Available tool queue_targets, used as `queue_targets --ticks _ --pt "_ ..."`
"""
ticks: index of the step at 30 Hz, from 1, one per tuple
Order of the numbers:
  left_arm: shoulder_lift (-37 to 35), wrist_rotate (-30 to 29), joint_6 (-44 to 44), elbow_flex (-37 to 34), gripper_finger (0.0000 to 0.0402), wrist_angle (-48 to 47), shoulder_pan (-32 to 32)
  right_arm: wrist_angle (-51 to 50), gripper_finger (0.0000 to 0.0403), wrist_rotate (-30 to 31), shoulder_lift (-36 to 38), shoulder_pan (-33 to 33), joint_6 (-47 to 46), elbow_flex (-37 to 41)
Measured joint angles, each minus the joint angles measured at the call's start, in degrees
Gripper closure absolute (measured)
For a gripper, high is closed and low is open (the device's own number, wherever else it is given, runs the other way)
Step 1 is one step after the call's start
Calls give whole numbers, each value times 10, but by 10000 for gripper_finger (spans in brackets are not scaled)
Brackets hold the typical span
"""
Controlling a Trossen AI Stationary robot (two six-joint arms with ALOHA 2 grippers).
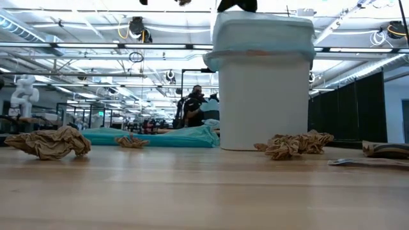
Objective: Place trash/remove bag and relplace
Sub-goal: Put the brown napkin into the trash bin
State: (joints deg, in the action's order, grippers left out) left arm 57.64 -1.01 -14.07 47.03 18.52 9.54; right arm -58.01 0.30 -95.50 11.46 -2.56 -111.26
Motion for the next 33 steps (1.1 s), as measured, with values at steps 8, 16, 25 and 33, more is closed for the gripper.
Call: queue_targets --ticks 8,16,25,33 --pt "71 84 32 33 401 67 36 -69 403 166 5 0 18 -93" --pt "170 100 31 99 401 63 36 -322 403 371 6 67 -153 -122" --pt "244 100 20 161 401 60 40 -320 403 315 17 194 -159 -62" --pt "278 98 6 201 401 5 59 -299 403 142 17 238 -125 -23"
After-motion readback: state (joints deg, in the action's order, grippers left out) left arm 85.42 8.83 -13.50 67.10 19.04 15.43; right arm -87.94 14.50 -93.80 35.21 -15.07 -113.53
